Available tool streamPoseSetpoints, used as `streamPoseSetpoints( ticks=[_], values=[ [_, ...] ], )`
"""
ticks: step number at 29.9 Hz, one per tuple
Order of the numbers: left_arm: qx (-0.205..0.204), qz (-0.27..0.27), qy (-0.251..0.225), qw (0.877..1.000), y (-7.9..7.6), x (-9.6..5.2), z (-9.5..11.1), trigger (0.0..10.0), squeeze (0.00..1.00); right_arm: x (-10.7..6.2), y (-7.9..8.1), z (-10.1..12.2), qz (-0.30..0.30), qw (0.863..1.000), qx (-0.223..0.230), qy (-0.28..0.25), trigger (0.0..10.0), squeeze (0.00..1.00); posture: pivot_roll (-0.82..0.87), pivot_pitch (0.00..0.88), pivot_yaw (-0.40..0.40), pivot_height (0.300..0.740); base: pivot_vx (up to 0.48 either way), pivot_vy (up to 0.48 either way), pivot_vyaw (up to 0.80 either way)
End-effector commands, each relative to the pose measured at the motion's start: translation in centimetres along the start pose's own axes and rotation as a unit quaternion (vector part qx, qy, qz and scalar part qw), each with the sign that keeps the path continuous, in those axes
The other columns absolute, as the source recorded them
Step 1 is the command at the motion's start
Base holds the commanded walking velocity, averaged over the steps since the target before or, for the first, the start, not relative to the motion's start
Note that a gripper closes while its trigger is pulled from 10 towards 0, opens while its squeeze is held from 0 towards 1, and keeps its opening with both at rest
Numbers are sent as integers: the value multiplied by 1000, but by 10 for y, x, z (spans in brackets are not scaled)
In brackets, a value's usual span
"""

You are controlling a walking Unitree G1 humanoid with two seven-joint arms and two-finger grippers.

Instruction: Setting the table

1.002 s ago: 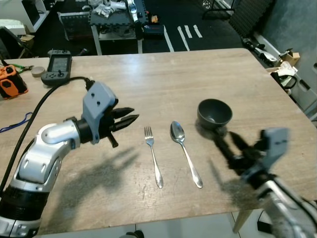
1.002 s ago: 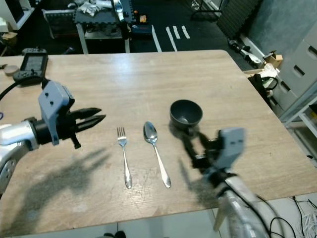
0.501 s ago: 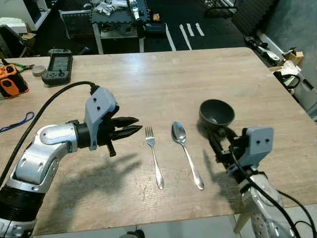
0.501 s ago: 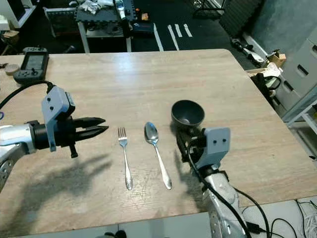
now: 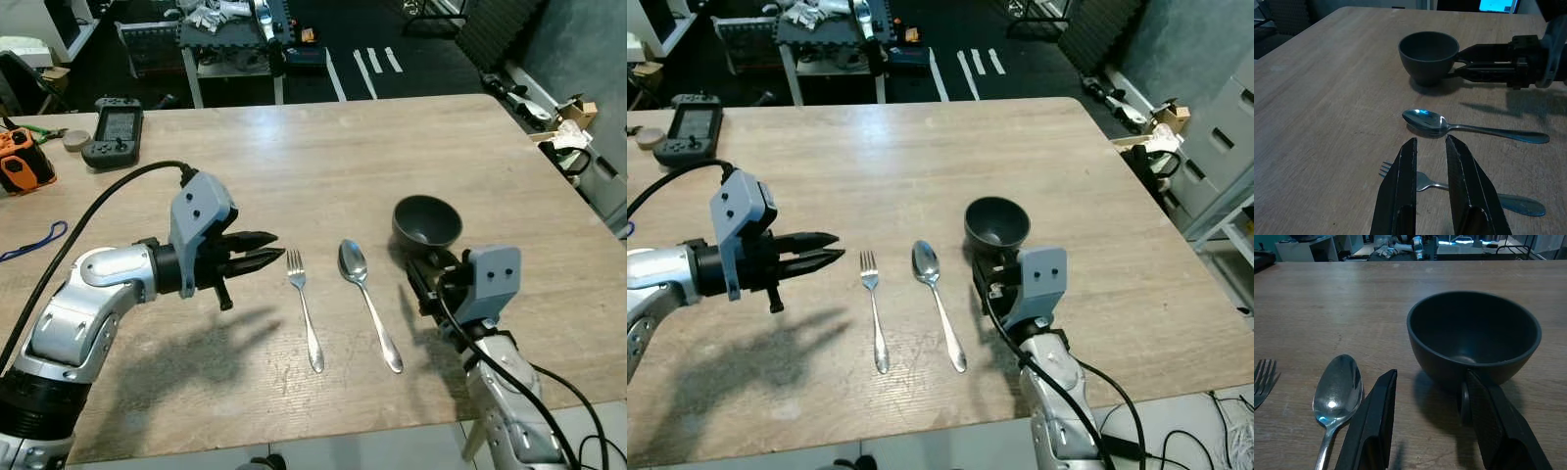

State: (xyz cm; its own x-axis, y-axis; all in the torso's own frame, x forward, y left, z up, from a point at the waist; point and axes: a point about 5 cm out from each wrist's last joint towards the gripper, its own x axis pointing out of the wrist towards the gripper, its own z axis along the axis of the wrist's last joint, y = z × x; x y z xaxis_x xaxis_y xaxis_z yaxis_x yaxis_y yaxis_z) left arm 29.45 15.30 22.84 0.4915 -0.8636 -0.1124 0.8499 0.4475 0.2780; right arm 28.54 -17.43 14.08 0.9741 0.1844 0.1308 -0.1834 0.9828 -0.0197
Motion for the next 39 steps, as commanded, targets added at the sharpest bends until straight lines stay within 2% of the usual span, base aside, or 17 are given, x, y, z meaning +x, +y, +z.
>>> streamPoseSetpoints(
  ticks=[1, 9, 16, 19, 22, 25, 27, 33, 39],
  values=[
    [-7, -2, -1, 1000, -2, -3, 0, 10000, 0, 0, -1, -8, -7, 1000, -5, 13, 10000, 0, 46, 89, 87, 740, 0, 0, 0],
    [-11, 4, -3, 1000, -3, -5, 0, 10000, 0, 4, -4, -9, -10, 1000, -7, 9, 10000, 0, 43, 94, 85, 740, 0, 0, 0],
    [-15, 5, -4, 1000, -5, -4, 0, 10000, 0, 2, -17, -4, -47, 999, -12, -7, 10000, 0, 41, 98, 84, 740, 0, 0, 0],
    [-18, 7, -6, 1000, -5, -5, 1, 10000, 0, -1, -29, 6, -66, 997, -10, -25, 10000, 0, 35, 99, 89, 740, 0, 0, 0],
    [-20, 6, -7, 1000, -6, -5, 1, 10000, 0, -2, -31, 7, -66, 997, -15, -23, 10000, 0, 33, 99, 89, 740, 0, 0, 0],
    [-23, 7, -9, 1000, -8, -2, 0, 10000, 0, 0, -26, -1, -52, 999, -13, -11, 10000, 0, 38, 98, 89, 740, 0, 0, 0],
    [-26, 15, -14, 999, -7, 0, 1, 10000, 0, 4, -17, -9, -34, 999, -5, -1, 10000, 0, 46, 97, 87, 740, 0, 0, 0],
    [-32, 27, -26, 999, -8, 5, 3, 10000, 0, 14, -8, -15, -27, 1000, 2, 4, 10000, 0, 53, 96, 87, 740, 0, 0, 0],
    [-34, 28, -27, 999, -9, 5, 2, 10000, 0, 20, -8, -13, -29, 1000, 6, -2, 10000, 0, 57, 96, 86, 740, 0, 0, 0]
  ],
)
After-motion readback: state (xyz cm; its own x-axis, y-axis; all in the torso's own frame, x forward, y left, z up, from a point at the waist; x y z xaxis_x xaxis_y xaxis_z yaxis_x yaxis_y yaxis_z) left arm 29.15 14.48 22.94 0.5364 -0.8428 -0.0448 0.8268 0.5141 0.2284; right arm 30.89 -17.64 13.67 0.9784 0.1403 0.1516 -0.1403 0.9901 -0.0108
